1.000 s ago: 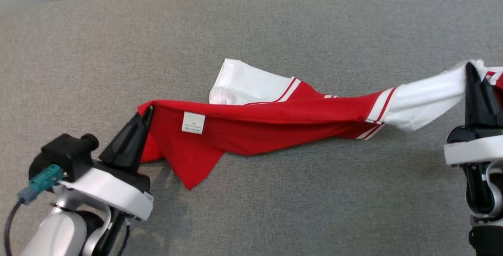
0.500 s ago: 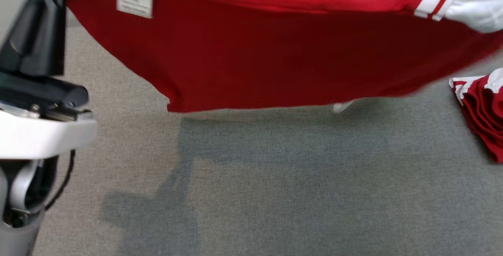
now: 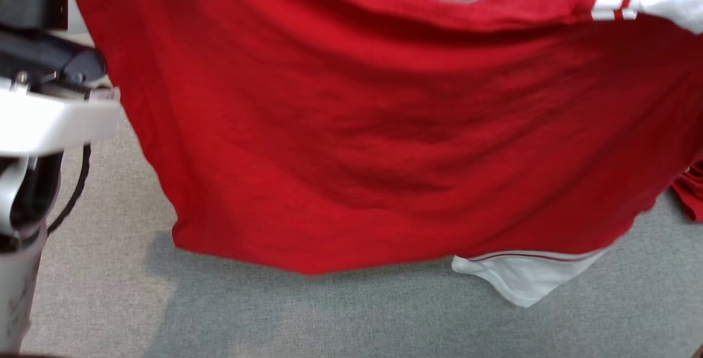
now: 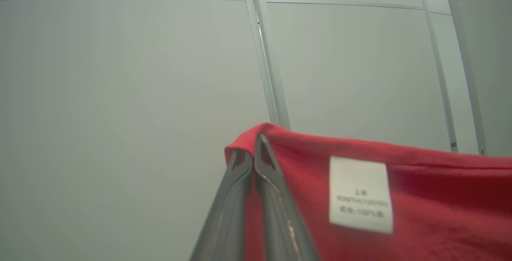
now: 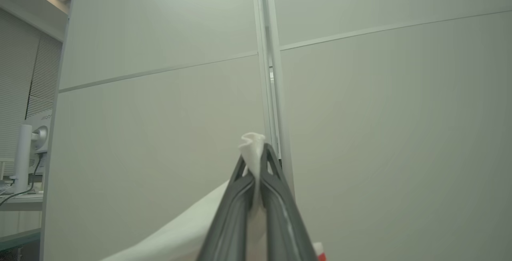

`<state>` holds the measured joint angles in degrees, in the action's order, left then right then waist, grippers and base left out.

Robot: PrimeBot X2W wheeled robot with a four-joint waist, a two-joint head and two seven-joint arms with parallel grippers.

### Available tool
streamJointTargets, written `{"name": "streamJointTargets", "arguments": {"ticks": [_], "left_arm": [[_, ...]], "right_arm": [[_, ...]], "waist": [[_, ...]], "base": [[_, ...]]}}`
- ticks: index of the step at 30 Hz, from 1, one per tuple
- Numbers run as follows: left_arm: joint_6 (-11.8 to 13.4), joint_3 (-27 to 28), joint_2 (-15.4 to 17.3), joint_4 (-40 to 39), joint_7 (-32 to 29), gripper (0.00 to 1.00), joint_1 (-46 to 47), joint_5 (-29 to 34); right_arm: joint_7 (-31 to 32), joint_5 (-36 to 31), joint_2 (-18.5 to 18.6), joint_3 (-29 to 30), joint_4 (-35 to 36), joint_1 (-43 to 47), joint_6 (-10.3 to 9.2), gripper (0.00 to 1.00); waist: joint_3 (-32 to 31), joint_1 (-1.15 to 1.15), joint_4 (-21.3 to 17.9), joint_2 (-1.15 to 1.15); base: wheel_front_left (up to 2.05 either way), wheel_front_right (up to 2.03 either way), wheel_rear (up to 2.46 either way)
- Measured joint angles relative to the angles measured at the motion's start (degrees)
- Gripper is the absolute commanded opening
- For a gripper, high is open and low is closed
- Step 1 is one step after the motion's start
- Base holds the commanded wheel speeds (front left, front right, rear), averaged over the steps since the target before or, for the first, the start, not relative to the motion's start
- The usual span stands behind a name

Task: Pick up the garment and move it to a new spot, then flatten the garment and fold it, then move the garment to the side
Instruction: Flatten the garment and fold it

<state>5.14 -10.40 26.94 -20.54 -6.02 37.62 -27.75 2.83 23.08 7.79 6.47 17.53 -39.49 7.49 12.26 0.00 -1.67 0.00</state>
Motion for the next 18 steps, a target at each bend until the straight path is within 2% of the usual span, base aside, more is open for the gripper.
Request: {"name": "streamJointTargets", "arguments": {"ticks": [5,10,18], "left_arm": [[-3.9,-2.1,-1.9,11.4,1.8,0.00,8.4,-1.5],[-7.5,-4.6,-4.5,27.8,4.0,0.00,20.3,-1.1],[-10.2,-7.3,-7.6,55.8,6.8,0.00,36.8,0.3]], "right_arm": [[-1.1,1.4,1.8,-1.6,-10.5,-5.7,0.00,0.00],[-3.6,1.9,3.1,-4.6,-24.6,-17.8,0.00,0.00],[-9.5,4.9,2.6,-9.4,-50.7,-37.3,0.00,0.00]], "waist": [[2.5,0.00,0.4,0.00],[5.8,0.00,0.9,0.00],[9.7,0.00,1.6,0.00]], "base": [[0.00,0.00,0.00],[0.00,0.00,0.00],[0.00,0.00,0.00]]}}
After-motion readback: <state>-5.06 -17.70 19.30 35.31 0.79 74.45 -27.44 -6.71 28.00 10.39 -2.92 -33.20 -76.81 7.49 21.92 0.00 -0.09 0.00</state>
